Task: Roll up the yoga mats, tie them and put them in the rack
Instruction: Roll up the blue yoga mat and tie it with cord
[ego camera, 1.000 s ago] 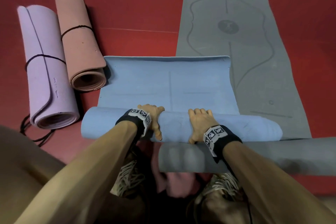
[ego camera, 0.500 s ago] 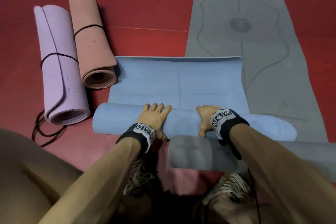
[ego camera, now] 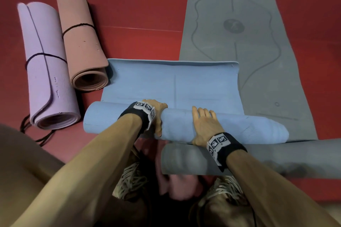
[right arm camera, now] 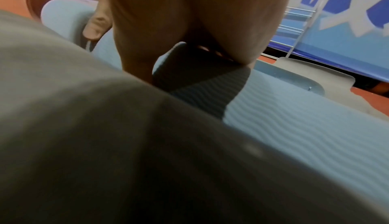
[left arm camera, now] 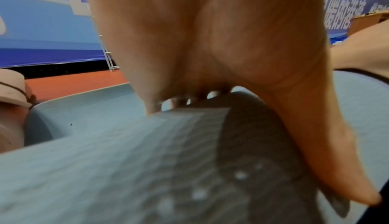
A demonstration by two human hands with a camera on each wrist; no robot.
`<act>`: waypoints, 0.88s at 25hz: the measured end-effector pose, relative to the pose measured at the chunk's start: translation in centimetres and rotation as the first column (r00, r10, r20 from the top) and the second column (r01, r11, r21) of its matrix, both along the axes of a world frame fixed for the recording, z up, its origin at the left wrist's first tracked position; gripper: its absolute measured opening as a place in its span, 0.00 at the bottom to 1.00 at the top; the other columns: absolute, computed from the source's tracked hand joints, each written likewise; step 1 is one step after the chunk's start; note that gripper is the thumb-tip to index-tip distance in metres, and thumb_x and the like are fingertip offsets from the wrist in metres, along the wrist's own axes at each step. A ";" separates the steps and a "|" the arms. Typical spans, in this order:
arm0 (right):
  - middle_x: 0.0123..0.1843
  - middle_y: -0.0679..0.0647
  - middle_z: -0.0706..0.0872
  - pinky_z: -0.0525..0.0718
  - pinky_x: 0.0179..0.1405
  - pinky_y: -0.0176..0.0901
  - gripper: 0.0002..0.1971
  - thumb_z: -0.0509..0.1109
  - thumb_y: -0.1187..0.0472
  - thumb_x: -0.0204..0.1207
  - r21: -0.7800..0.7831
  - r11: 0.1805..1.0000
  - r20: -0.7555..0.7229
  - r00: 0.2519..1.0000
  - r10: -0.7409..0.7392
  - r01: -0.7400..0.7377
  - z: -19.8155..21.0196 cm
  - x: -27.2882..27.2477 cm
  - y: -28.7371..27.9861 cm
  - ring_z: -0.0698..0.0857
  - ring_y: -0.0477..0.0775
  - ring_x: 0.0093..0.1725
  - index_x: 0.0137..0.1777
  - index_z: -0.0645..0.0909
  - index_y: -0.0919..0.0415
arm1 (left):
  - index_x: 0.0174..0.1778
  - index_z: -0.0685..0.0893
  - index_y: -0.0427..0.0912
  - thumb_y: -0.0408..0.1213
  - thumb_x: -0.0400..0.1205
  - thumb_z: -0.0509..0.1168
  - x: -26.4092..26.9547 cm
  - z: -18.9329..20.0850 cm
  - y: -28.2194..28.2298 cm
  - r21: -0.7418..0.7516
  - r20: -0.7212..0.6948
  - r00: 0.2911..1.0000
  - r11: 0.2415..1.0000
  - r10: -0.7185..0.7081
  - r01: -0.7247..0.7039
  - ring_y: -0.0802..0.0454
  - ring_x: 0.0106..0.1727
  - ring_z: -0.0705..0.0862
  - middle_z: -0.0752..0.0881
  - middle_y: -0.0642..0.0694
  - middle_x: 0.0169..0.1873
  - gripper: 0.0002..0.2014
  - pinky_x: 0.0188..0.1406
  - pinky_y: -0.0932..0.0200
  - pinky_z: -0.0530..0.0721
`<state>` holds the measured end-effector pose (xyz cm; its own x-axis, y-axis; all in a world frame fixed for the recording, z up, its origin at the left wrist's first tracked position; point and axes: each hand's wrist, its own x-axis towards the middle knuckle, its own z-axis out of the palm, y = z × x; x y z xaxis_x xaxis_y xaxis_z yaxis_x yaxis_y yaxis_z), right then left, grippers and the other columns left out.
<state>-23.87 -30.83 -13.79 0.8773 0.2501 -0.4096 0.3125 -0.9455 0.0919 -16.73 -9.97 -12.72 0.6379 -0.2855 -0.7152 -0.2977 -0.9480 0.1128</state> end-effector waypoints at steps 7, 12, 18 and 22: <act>0.58 0.56 0.80 0.75 0.61 0.48 0.39 0.86 0.47 0.53 -0.014 1.000 -0.192 0.981 -0.025 0.023 2.2 3.9 0.4 0.80 0.60 0.60 0.60 0.72 0.61 | 0.80 0.58 0.50 0.65 0.57 0.79 -3.9 -1.2 0.6 -0.051 0.297 0.955 0.998 -0.007 0.023 0.42 0.74 0.69 0.71 0.44 0.72 0.59 0.78 0.40 0.58; 0.56 0.55 0.83 0.84 0.49 0.48 0.39 0.89 0.49 0.50 -0.010 0.995 -0.367 0.926 -0.092 0.095 2.7 6.2 0.5 0.84 0.61 0.55 0.59 0.74 0.58 | 0.84 0.52 0.45 0.68 0.58 0.77 -4.9 -1.5 0.5 -0.020 0.345 0.938 0.999 -0.037 0.047 0.40 0.76 0.66 0.67 0.42 0.75 0.64 0.79 0.37 0.55; 0.67 0.57 0.76 0.70 0.67 0.55 0.47 0.86 0.47 0.55 0.032 0.998 -0.236 0.971 -0.045 0.054 1.6 3.6 -0.1 0.76 0.61 0.68 0.72 0.66 0.60 | 0.66 0.68 0.51 0.62 0.52 0.81 -2.5 -0.6 -0.1 -0.019 0.236 0.970 0.997 -0.064 0.070 0.44 0.61 0.77 0.81 0.47 0.57 0.48 0.63 0.49 0.70; 0.72 0.58 0.72 0.66 0.74 0.57 0.60 0.84 0.38 0.55 0.068 0.998 -0.124 0.992 0.014 -0.006 0.7 0.7 -0.6 0.71 0.62 0.72 0.81 0.55 0.60 | 0.49 0.75 0.56 0.57 0.45 0.85 -0.1 0.1 -0.4 -0.034 0.011 1.000 0.999 0.016 -0.016 0.48 0.47 0.84 0.84 0.56 0.38 0.39 0.47 0.56 0.83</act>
<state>-23.16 -31.41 -13.11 0.8177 0.2895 -0.4975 0.3269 -0.9450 -0.0126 -16.85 -10.33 -12.65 0.6504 -0.2989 -0.6983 -0.2838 -0.9484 0.1417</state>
